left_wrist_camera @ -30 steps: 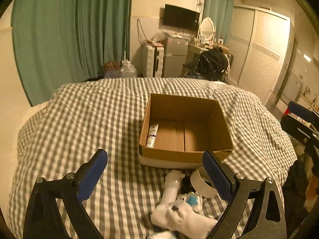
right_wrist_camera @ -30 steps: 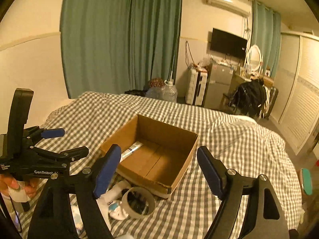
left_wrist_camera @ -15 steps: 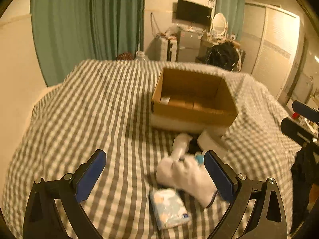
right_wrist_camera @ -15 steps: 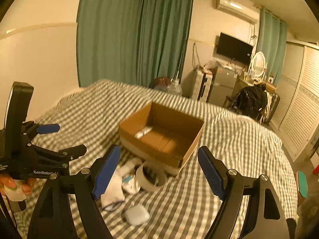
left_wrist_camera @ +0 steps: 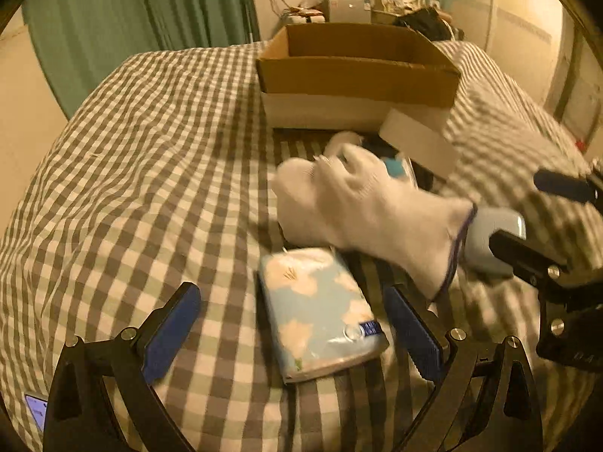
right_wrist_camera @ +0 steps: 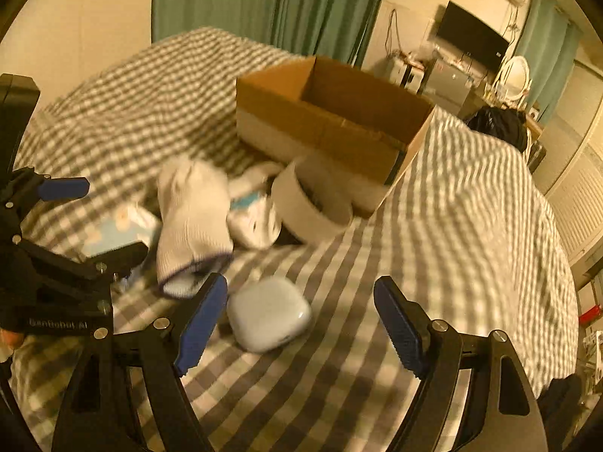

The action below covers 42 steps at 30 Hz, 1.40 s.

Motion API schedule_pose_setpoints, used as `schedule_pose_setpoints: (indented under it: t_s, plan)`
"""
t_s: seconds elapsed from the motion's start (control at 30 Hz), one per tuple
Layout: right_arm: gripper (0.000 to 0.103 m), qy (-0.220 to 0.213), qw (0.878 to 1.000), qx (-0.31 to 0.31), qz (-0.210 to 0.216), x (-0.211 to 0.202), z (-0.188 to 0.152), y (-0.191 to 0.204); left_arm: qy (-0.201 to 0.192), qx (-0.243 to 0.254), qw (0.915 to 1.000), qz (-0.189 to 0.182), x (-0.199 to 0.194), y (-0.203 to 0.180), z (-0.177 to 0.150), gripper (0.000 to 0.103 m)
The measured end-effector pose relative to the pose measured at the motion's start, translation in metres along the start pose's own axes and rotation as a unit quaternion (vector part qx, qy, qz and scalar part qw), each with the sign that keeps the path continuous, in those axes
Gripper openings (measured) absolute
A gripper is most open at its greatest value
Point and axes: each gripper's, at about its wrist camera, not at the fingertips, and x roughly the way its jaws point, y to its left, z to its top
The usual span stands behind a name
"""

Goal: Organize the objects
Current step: 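Grasp the floral tissue pack with the left gripper while the right grasps the earbud case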

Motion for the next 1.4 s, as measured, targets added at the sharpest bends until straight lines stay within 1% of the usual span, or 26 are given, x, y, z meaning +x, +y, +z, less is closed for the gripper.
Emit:
schedule_pose_setpoints:
  t_s: [0.03, 0.1, 0.23, 0.33, 0.4, 0.43, 0.47, 0.5, 0.53, 0.57, 0.63, 0.67, 0.7, 0.73, 0.77, 0.8, 1.07, 1.23, 1.4]
  plan:
    - [0.080, 0.002, 1.000, -0.001, 0.001, 0.002, -0.001, 0.001, 0.000, 0.008, 1.0000, -0.001, 0.000, -0.004, -0.002, 0.101]
    - [0.080, 0.007, 1.000, -0.004, 0.003, 0.006, -0.004, 0.005, 0.004, 0.016, 0.9998, -0.014, 0.003, -0.008, -0.004, 0.101]
    - [0.080, 0.019, 1.000, -0.010, -0.007, 0.013, -0.005, 0.009, 0.015, 0.015, 0.9996, -0.020, 0.012, -0.007, -0.008, 0.101]
    - [0.080, 0.025, 1.000, -0.010, -0.010, 0.017, -0.007, 0.010, 0.015, 0.017, 0.9994, -0.027, 0.015, -0.007, -0.009, 0.099]
    - [0.080, 0.027, 1.000, -0.010, -0.011, 0.018, -0.007, 0.011, 0.015, 0.015, 0.9994, -0.028, 0.016, -0.007, -0.010, 0.092]
    - [0.080, 0.027, 1.000, -0.012, -0.011, 0.018, -0.007, 0.011, 0.014, 0.012, 0.9994, -0.027, 0.016, -0.006, -0.010, 0.085]
    - [0.080, 0.028, 0.999, -0.015, -0.011, 0.019, -0.008, 0.012, 0.015, 0.010, 0.9994, -0.028, 0.016, -0.005, -0.010, 0.080]
    - [0.080, 0.030, 0.999, -0.019, -0.013, 0.020, -0.008, 0.014, 0.016, 0.009, 0.9993, -0.034, 0.017, -0.004, -0.010, 0.077]
    - [0.080, 0.030, 0.999, -0.023, -0.016, 0.021, -0.008, 0.016, 0.017, 0.008, 0.9991, -0.037, 0.017, -0.004, -0.010, 0.071]
    - [0.080, 0.033, 0.999, -0.030, -0.018, 0.022, -0.009, 0.019, 0.017, 0.008, 0.9990, -0.041, 0.017, -0.004, -0.010, 0.067]
    - [0.080, 0.037, 0.998, -0.039, -0.020, 0.025, -0.010, 0.023, 0.015, 0.009, 0.9989, -0.042, 0.016, -0.004, -0.010, 0.066]
    - [0.077, 0.038, 0.998, -0.043, -0.021, 0.025, -0.011, 0.025, 0.014, 0.009, 0.9989, -0.043, 0.015, -0.004, -0.010, 0.065]
    - [0.069, 0.036, 0.998, -0.046, -0.020, 0.025, -0.011, 0.026, 0.013, 0.008, 0.9989, -0.045, 0.014, -0.003, -0.010, 0.065]
    - [0.065, 0.036, 0.998, -0.047, -0.017, 0.025, -0.011, 0.026, 0.011, 0.007, 0.9989, -0.045, 0.012, -0.003, -0.009, 0.065]
    - [0.057, 0.036, 0.998, -0.046, -0.008, 0.025, -0.012, 0.026, 0.010, 0.005, 0.9989, -0.046, 0.010, -0.002, -0.009, 0.065]
    - [0.056, 0.037, 0.998, -0.045, 0.002, 0.025, -0.012, 0.026, 0.009, 0.004, 0.9989, -0.046, 0.009, -0.001, -0.008, 0.065]
    - [0.056, 0.014, 0.999, -0.032, 0.008, 0.013, -0.011, 0.021, -0.003, -0.013, 0.9981, -0.061, -0.009, 0.006, -0.002, 0.064]
    - [0.056, -0.013, 0.999, -0.008, 0.028, -0.004, -0.002, 0.017, -0.015, -0.013, 0.9967, -0.079, -0.024, 0.006, 0.003, 0.064]
    - [0.056, -0.034, 0.999, -0.005, 0.030, -0.019, 0.009, 0.014, -0.042, -0.016, 0.9959, -0.078, -0.042, 0.015, 0.020, 0.064]
